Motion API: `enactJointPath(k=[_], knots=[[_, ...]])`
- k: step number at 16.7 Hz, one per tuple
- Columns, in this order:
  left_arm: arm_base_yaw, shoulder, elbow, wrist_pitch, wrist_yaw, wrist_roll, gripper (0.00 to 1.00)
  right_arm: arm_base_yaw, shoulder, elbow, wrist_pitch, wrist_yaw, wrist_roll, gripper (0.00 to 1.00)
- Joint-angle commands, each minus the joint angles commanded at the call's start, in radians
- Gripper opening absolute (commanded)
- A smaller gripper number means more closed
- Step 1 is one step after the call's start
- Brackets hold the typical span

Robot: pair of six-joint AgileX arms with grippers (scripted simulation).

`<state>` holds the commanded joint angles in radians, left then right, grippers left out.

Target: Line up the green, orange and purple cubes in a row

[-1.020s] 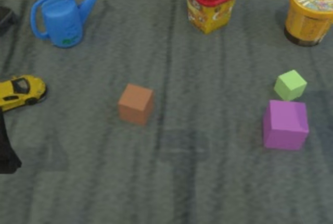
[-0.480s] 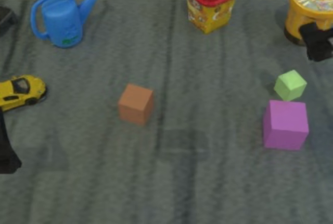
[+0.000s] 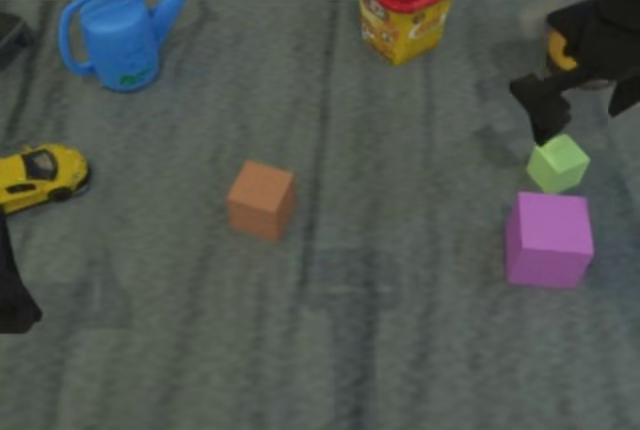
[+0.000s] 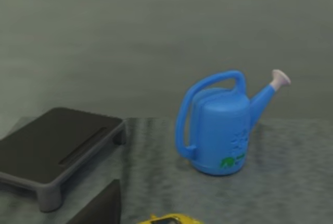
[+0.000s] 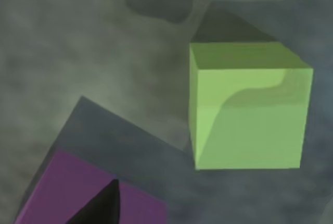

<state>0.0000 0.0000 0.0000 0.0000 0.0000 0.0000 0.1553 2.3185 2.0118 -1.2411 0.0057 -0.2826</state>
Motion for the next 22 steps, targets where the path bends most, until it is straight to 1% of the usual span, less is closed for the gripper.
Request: enactJointPath(k=[3, 8, 11, 16, 21, 22], knots=[[0.000, 0.000, 0.000, 0.000, 0.000, 0.000, 1.00, 0.003, 0.047, 0.049, -0.025, -0.001, -0.006, 1.00], [0.000, 0.000, 0.000, 0.000, 0.000, 0.000, 1.00, -0.002, 0.046, 0.044, -0.020, -0.001, -0.006, 1.00], [0.000, 0.000, 0.000, 0.000, 0.000, 0.000, 1.00, 0.002, 0.067, -0.009, 0.050, -0.001, -0.008, 1.00], [0.000, 0.000, 0.000, 0.000, 0.000, 0.000, 1.00, 0.004, 0.125, -0.137, 0.244, 0.000, -0.005, 1.00], [0.000, 0.000, 0.000, 0.000, 0.000, 0.000, 1.00, 0.005, 0.136, -0.156, 0.269, 0.000, -0.004, 1.00], [0.000, 0.000, 0.000, 0.000, 0.000, 0.000, 1.00, 0.005, 0.136, -0.156, 0.269, 0.000, -0.004, 0.92]])
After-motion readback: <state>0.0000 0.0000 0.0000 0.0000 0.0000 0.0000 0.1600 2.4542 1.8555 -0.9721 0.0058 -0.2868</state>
